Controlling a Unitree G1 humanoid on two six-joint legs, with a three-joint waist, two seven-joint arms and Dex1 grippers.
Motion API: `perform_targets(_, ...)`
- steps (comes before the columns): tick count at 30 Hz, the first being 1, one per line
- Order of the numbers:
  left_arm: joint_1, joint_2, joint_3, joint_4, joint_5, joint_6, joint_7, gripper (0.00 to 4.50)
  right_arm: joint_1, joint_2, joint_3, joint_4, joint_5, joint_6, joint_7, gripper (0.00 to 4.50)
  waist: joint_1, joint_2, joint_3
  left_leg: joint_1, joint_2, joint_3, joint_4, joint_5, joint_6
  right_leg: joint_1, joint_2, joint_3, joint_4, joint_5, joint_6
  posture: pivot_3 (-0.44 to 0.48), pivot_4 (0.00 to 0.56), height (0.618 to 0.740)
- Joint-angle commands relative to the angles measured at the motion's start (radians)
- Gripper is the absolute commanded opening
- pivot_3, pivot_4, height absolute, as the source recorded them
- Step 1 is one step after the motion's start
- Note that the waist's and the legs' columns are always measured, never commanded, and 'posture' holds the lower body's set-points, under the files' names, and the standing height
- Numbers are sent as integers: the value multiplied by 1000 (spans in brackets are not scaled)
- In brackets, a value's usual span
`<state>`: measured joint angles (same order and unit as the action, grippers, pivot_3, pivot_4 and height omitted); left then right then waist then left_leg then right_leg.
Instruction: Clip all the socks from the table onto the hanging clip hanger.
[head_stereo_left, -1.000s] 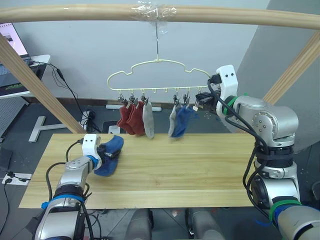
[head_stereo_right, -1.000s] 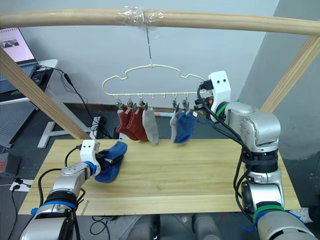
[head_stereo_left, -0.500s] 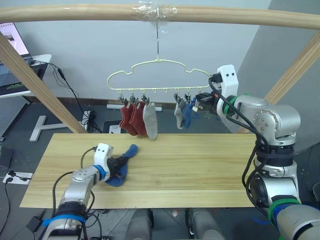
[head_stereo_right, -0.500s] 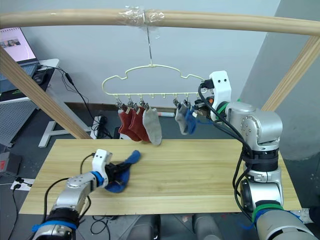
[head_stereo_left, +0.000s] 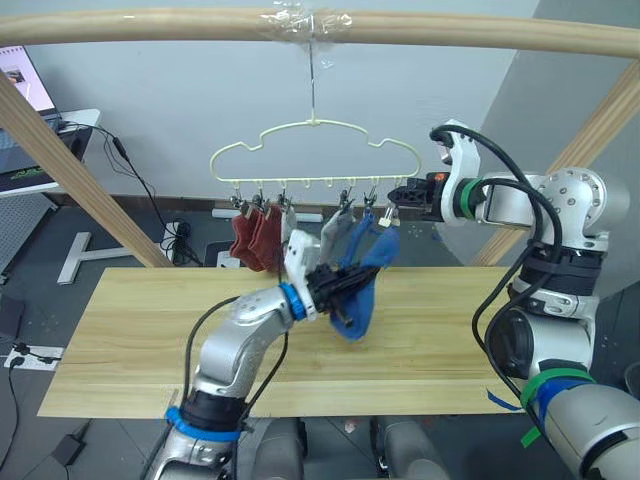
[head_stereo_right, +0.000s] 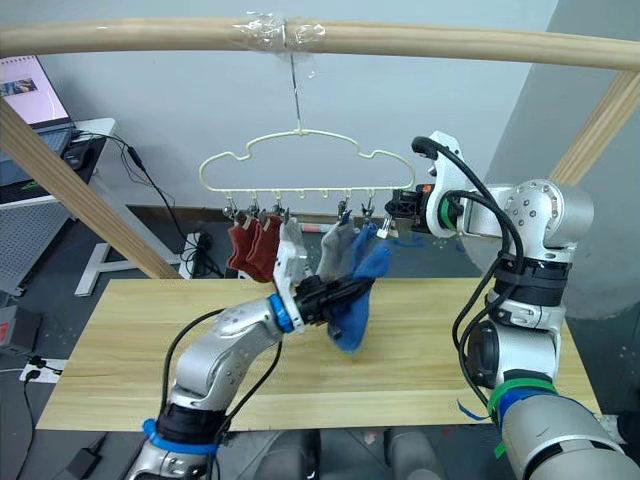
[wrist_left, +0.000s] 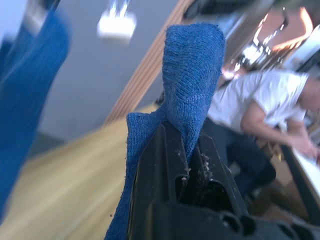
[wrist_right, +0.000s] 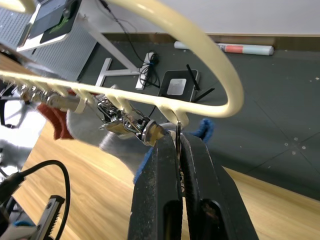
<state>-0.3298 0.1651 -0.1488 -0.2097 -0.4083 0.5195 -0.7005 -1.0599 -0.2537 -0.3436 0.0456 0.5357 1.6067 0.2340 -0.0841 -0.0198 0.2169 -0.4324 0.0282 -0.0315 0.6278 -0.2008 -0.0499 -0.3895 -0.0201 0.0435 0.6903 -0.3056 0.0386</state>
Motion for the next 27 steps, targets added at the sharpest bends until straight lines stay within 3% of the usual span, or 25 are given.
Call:
perform_targets(1,15,-8,-13,-20,10,-10,37,18,-21,-14,-26,-14,59,8,-40,0,-5,0,0,0,0,1,0,0,0,0,0,0,0,0,0,-129,172,740)
perform_targets(25,-82,-121,-8,172,96,-163,151,18,15,-48,-48,-23,411,8,-339,0,-5,0,-1,-1,0,2,1,0,0,0,0,1,0,0,0,-142,138,740)
perform_targets(27,-78,-118,-11,168,98,-162,148,0,20,-52,-52,-21,436,8,-358,508,-5,0,-1,-1,0,2,1,0,0,0,0,1,-1,0,0,-143,137,740)
